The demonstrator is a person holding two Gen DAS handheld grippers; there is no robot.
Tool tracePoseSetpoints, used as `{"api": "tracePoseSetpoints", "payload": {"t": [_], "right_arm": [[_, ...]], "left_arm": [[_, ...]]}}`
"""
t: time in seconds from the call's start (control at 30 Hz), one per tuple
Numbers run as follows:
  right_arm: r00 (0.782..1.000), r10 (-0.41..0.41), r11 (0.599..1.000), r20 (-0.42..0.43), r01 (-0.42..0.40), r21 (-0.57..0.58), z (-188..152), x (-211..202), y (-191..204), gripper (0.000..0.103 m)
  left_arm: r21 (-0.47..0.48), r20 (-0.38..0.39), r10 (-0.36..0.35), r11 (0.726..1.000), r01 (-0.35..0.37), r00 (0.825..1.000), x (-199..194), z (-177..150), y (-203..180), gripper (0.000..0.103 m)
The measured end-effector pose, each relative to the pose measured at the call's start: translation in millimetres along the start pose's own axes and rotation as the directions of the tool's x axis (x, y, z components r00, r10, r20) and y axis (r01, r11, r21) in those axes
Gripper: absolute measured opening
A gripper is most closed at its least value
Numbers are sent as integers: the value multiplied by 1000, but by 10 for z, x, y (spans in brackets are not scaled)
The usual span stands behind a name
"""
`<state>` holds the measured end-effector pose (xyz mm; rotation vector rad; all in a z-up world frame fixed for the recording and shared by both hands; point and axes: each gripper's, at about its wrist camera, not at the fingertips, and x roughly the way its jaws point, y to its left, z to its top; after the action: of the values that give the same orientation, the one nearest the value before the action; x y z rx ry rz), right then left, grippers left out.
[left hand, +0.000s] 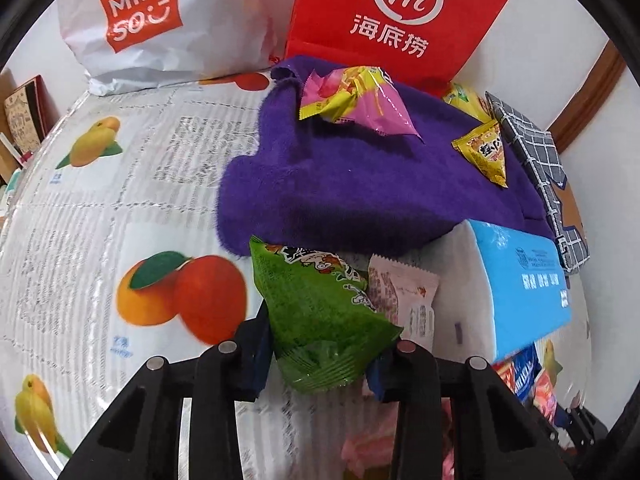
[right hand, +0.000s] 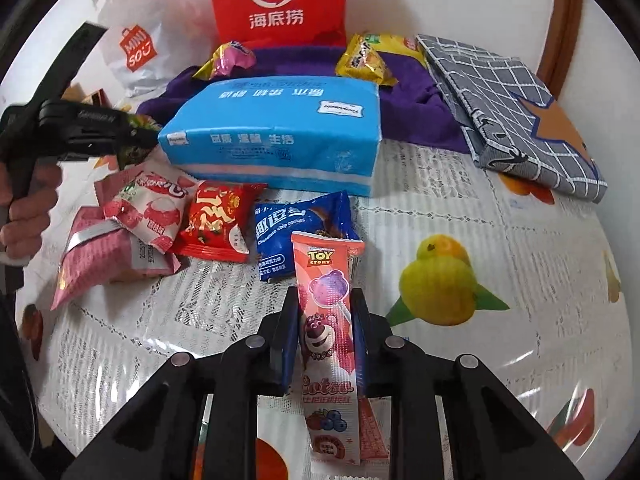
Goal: Organize snacks
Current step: 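Lift the pink snack stick with the right tool while the left tool grasps the green snack bag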
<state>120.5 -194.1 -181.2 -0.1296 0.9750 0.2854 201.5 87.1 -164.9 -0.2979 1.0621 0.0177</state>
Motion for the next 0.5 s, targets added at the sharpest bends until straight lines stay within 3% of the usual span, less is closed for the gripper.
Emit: {"api": "tracePoseSetpoints", "payload": {"t": [0.5], "right_arm": [[994, -7, 995, 112, -4, 101, 213, -468, -97, 23]], "left_arm": [[19, 46, -28, 999, 27, 999, -662, -385, 141, 35]]}}
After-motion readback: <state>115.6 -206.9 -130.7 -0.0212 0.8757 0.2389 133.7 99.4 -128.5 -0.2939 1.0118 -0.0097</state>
